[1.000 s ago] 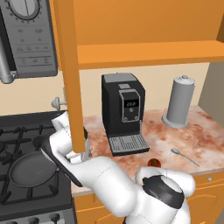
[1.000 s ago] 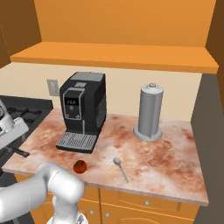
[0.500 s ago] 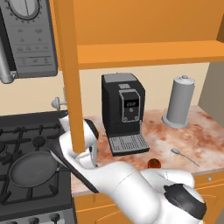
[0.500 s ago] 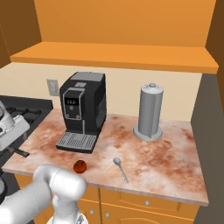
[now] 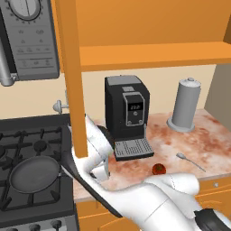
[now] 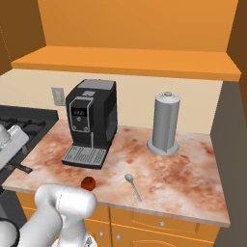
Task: Pick the pan from the cabinet and place it on the stove. Then turn on the stove burner for the pan.
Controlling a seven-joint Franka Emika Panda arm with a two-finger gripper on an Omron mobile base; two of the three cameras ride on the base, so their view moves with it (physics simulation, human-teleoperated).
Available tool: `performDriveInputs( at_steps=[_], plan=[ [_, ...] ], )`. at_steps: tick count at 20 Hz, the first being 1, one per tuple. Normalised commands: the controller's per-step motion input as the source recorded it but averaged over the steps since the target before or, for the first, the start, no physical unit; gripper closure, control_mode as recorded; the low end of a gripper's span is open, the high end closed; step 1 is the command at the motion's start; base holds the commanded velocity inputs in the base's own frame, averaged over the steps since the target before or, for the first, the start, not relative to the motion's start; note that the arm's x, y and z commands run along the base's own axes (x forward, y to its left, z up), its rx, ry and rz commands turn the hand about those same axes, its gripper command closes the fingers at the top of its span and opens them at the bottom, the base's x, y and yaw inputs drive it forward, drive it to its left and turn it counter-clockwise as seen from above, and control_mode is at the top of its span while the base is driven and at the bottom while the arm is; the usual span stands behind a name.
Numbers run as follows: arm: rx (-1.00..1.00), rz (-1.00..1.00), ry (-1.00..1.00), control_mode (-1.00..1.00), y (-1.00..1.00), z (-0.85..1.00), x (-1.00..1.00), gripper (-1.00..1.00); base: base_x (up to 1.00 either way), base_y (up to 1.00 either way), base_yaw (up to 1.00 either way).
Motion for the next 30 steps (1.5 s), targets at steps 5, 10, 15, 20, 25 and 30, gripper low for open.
performDriveInputs(
  at_steps=[5, 10, 15, 20, 25, 30],
  plan=[
    [0.00, 0.00, -0.13, -1.00, -0.07, 0.27, -0.47, -1.00, 0.00, 0.00, 0.00],
    [0.00, 0.00, -0.12, -1.00, -0.02, 0.16, -0.43, -1.00, 0.00, 0.00, 0.00],
    [0.00, 0.00, -0.18, -1.00, -0.01, 0.06, -0.42, -1.00, 0.00, 0.00, 0.00],
    [-0.05, 0.00, -0.17, -1.00, 0.00, 0.01, -0.46, -1.00, 0.00, 0.00, 0.00],
    [-0.11, 0.01, -0.13, -1.00, 0.04, 0.00, -0.43, -1.00, 0.00, 0.00, 0.00],
    [-0.20, 0.05, -0.06, -1.00, 0.37, 0.00, -0.32, -1.00, 0.00, 0.00, 0.00]
  ],
)
